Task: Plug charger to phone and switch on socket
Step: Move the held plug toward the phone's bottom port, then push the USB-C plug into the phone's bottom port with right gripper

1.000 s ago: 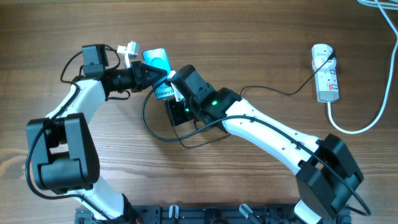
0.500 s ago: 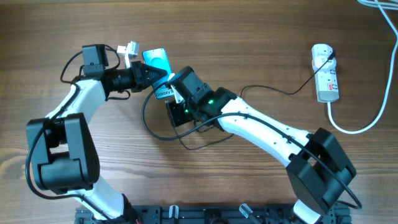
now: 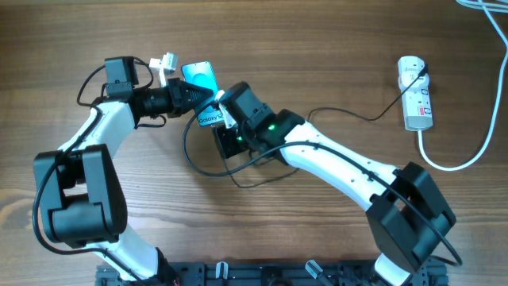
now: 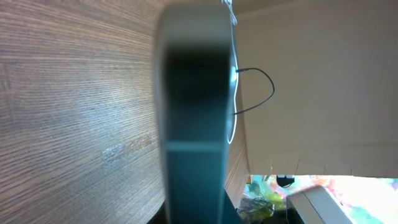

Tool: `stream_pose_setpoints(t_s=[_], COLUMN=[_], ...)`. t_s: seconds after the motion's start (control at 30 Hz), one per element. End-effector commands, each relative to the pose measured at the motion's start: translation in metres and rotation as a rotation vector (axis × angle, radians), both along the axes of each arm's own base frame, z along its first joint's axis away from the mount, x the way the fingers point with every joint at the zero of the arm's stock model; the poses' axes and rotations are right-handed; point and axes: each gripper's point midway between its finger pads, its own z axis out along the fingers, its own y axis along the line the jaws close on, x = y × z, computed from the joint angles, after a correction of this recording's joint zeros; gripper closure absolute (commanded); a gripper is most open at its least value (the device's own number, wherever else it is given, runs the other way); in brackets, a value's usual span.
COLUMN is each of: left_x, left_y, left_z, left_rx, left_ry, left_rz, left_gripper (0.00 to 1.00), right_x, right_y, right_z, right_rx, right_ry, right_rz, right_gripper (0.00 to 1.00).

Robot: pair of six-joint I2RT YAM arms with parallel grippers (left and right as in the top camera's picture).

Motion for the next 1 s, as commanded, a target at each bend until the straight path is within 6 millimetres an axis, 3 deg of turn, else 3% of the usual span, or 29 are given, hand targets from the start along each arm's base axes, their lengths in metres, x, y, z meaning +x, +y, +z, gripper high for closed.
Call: stream_pose_setpoints(t_s=[0.0,0.3,0.73,0.97], left_x=[0.000,0.000,0.000,0.000], left_y=[0.000,0.000,0.000,0.000], left_z=[0.015,0.015,0.015,0.015], left_rx=[-0.013,-0.013,-0.013,-0.013], left_ry=[-0.037,-0.038,-0.038,-0.038], left_rz=[-0.009,-0.009,-0.009,-0.009], left_gripper=[0.96,0.96,0.96,0.96], right_x=[0.000,0.000,0.016,0.013], right_y=[-0.001,-0.001,-0.011,-0.006], right_z=[-0.007,-0.007,-0.006,-0.002], right_rx=[0.017,0.014,0.031,0.061], right_ry=[0.020,0.011,0.028,0.042], right_rz=[0.022,0.034,-0.039,-0.022], right_gripper=[0.96,0.96,0.96,0.96])
